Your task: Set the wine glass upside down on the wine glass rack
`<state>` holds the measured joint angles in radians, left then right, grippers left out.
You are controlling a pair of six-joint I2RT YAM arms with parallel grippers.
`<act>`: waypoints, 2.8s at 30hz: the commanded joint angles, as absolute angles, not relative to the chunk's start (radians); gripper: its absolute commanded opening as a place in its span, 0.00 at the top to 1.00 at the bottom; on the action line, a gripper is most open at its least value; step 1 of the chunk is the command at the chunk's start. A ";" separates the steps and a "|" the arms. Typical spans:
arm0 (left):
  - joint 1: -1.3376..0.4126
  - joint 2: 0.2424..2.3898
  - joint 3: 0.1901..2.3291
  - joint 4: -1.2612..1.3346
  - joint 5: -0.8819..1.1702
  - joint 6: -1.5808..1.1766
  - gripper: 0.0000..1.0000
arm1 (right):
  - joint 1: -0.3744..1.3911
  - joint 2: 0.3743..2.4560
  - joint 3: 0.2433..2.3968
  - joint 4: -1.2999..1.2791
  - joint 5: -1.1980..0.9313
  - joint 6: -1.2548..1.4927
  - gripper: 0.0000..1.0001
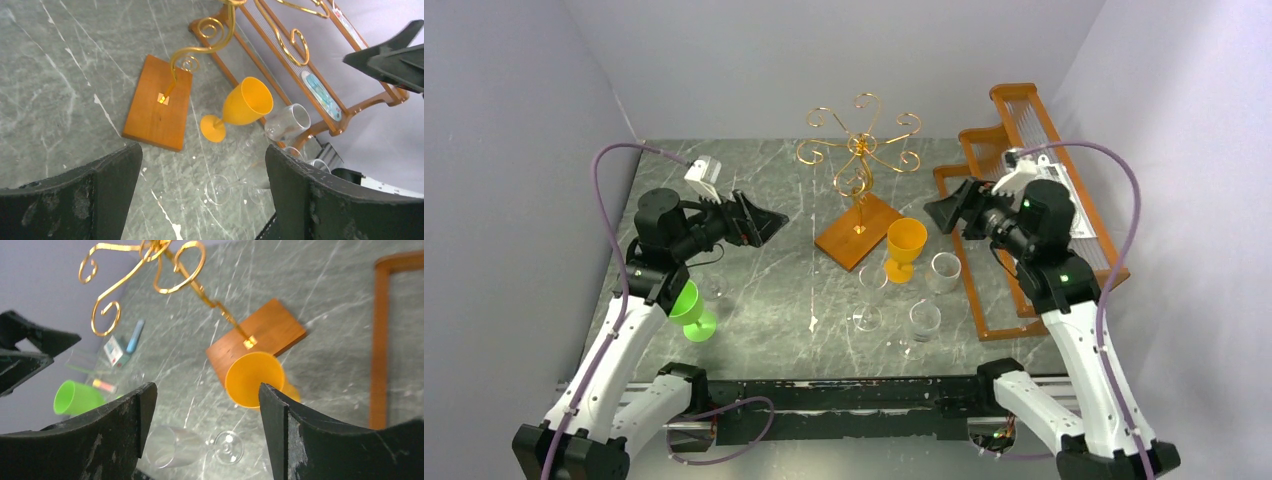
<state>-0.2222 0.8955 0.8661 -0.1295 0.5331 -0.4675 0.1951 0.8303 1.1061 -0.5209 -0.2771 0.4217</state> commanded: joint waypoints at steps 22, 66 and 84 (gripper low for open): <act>-0.233 0.883 0.845 -0.199 0.323 -0.428 0.03 | 1.171 1.215 1.197 -0.741 0.454 0.501 0.51; -0.233 0.799 0.754 -0.330 0.474 -1.250 0.03 | 1.186 0.981 0.863 0.207 0.355 0.095 1.00; -0.233 0.685 0.681 -0.142 0.407 -1.586 0.19 | 1.191 1.082 0.770 0.763 0.146 -0.054 1.00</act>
<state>-0.2276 0.6704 0.6693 -0.2344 0.4290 -1.5005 1.1828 1.0775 0.7807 0.5808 0.1802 -0.0319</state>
